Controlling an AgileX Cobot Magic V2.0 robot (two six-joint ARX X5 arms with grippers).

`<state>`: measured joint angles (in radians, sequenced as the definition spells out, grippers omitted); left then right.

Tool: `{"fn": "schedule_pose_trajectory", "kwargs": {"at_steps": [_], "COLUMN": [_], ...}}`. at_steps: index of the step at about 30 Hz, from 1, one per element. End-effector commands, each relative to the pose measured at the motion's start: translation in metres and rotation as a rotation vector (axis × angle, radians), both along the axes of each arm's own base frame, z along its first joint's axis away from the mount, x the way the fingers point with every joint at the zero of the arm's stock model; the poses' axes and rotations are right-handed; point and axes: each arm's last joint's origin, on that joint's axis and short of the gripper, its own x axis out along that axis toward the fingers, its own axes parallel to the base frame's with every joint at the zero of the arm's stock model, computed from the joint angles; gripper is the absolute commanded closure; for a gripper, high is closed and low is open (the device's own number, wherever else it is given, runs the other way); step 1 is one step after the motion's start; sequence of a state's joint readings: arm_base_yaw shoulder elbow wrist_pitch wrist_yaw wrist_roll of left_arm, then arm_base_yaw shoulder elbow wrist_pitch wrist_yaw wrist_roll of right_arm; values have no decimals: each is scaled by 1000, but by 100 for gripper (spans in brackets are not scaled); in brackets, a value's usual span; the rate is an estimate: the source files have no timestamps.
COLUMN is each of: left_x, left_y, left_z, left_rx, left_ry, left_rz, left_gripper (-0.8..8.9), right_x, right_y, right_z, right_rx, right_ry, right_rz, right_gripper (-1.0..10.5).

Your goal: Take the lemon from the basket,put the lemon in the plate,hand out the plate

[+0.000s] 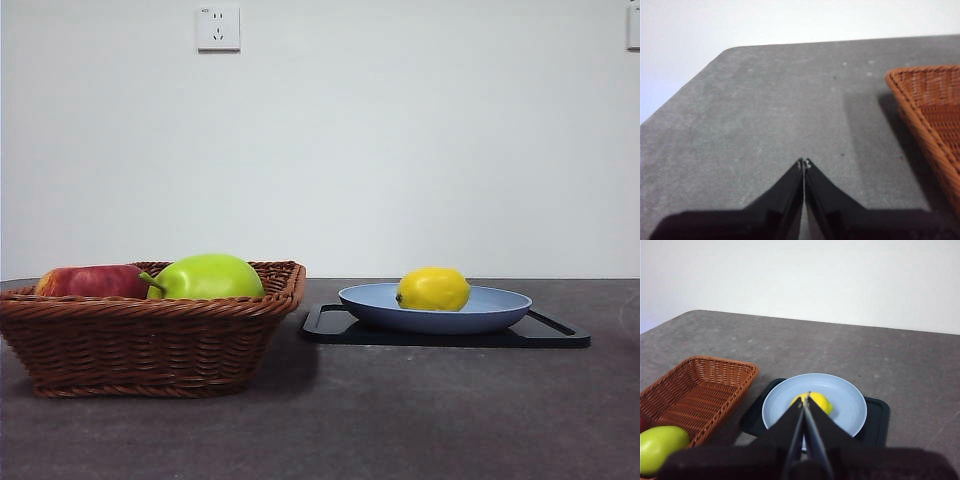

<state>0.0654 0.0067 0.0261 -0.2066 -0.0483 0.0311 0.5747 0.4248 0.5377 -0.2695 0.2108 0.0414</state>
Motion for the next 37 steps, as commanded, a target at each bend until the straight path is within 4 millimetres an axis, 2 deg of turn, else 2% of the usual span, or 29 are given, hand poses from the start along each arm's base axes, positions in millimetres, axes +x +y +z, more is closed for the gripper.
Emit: {"fn": "schedule_pose_trajectory", "kwargs": {"at_steps": [1,25,29,32,37], "left_x": [0,0,0,0,0], "left_y": [0,0,0,0,0], "left_z": [-2,-2,-2,-2,-2], "left_rx": [-34,-34,-34,-34,-34], "left_ry": [-5,-5,-5,-5,-5], "left_rz": [9,10,10,10,10], "left_gripper": [805,805,805,805,805], "right_x": [-1,-1,-5,-10,-14], "right_y": [0,0,-5,-16,-35], "right_z": [3,3,0,-8,-40], "right_rx": [18,13,-146,-162,-86], "right_ry": [-6,-10,-43,-58,-75], "right_rz": [0,0,-2,-39,-94], "right_gripper": [943,943,943,943,943]}}
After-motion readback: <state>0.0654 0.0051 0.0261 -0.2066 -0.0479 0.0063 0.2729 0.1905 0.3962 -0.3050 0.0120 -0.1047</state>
